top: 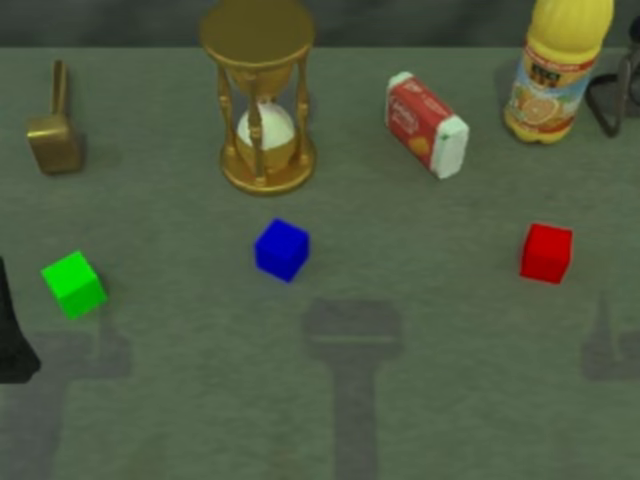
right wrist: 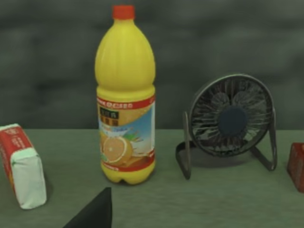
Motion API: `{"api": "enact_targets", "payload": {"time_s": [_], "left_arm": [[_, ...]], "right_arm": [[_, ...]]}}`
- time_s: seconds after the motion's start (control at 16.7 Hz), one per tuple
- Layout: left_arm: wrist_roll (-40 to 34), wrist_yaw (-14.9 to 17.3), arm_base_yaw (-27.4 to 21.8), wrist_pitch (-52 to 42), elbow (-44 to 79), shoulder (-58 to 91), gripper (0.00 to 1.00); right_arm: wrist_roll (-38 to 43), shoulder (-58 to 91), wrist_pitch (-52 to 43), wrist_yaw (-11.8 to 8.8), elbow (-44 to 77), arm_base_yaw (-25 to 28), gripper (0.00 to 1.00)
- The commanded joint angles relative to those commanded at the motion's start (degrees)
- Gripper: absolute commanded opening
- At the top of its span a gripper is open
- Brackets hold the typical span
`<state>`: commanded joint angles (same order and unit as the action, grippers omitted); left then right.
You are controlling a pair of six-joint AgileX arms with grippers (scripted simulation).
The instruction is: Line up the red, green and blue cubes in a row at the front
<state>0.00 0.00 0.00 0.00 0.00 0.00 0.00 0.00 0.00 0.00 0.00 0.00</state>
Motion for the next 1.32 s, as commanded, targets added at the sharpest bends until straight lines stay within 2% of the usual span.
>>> {"api": "enact_targets", "payload": {"time_s": [0.3,0.54,1.32], "left_arm": [[0.0,0.0,0.0,0.0,0.0,0.0,1.00],[0.0,0.0,0.0,0.0,0.0,0.0,1.00],[0.0,0.0,0.0,0.0,0.0,0.0,1.00]], "right_arm": [[-2.2,3.5,-2.4,-0.1,3.4,0.6,1.00],[-9.6,16.8,-10.2,-0.1,15.7,2.3,1.00],[-45.9,93.7,-49.9,0.4,73.3,10.3,1.00]]}}
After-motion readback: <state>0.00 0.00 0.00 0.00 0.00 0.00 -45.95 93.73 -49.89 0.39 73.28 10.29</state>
